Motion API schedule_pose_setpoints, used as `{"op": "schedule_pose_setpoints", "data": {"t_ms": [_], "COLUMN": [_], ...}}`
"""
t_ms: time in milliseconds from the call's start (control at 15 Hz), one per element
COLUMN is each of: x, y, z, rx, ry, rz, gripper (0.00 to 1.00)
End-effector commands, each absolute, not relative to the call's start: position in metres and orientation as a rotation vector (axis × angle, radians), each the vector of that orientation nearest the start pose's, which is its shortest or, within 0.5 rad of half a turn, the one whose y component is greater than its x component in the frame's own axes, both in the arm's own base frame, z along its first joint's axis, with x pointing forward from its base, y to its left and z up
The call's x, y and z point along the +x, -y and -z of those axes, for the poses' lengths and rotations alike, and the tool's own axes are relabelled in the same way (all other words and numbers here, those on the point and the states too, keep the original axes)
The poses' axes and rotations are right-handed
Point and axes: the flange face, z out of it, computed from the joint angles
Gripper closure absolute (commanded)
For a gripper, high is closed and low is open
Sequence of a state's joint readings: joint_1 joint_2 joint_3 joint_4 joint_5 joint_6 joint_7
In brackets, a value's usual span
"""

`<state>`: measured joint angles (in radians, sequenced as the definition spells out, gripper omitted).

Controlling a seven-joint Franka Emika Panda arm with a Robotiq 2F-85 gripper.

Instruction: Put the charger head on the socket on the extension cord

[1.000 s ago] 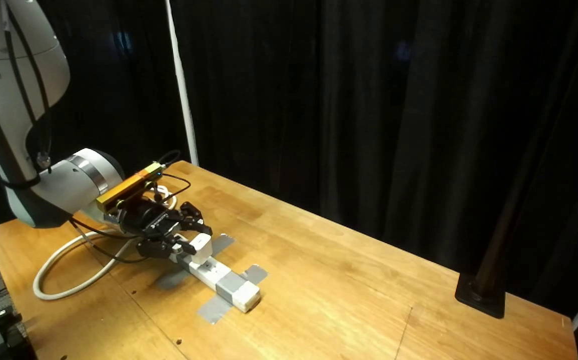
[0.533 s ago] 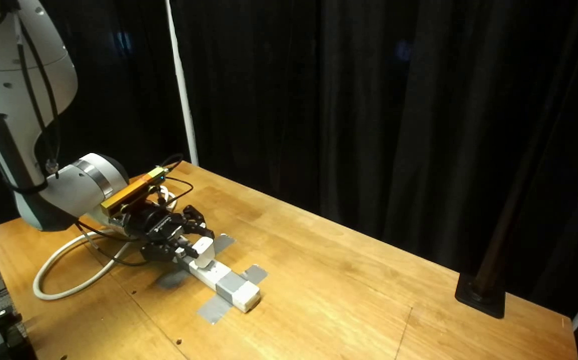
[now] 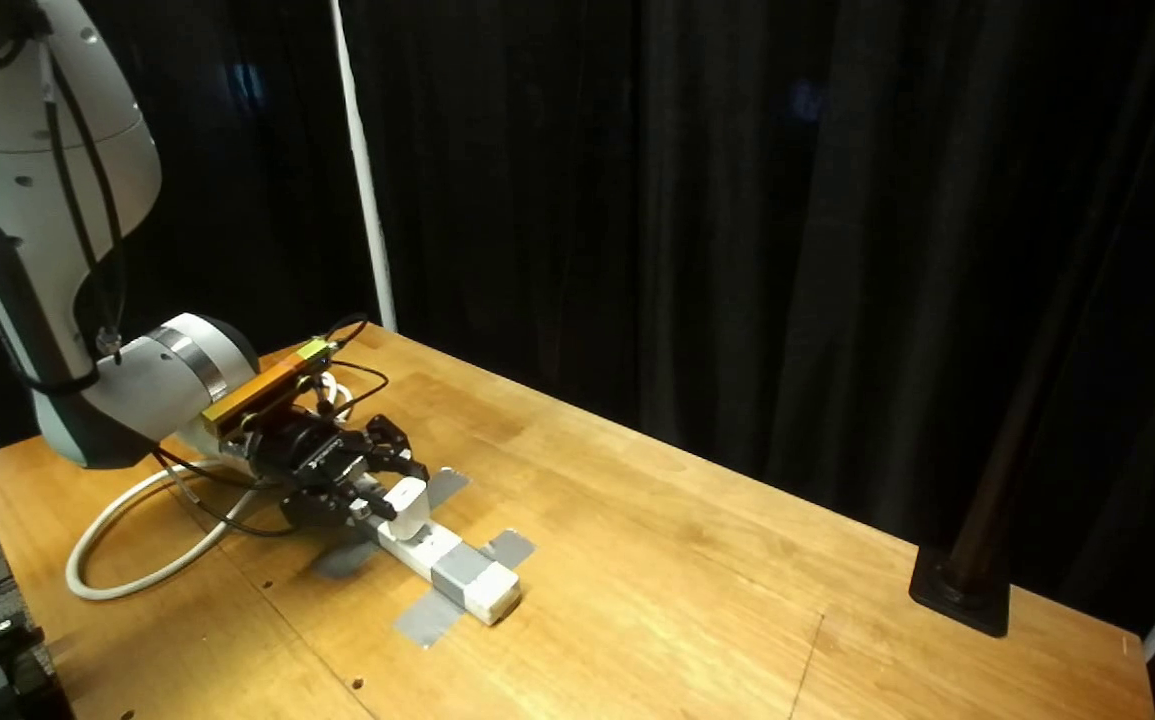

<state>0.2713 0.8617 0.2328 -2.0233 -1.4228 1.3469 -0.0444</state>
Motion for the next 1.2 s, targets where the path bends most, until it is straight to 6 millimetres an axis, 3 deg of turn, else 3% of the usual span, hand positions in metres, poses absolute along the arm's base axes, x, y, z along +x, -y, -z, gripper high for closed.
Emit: {"op": "schedule_pose_setpoints", "data": {"t_ms": [0, 1133], "x": [0.464, 0.475], "y": [-0.125, -0.121], "z": [-0.048, -0.035], "rx": [1.141, 1.166], "ry": [-1.132, -1.108], "rz": [0.929, 0.940], "gripper": [0.77, 0.77]}}
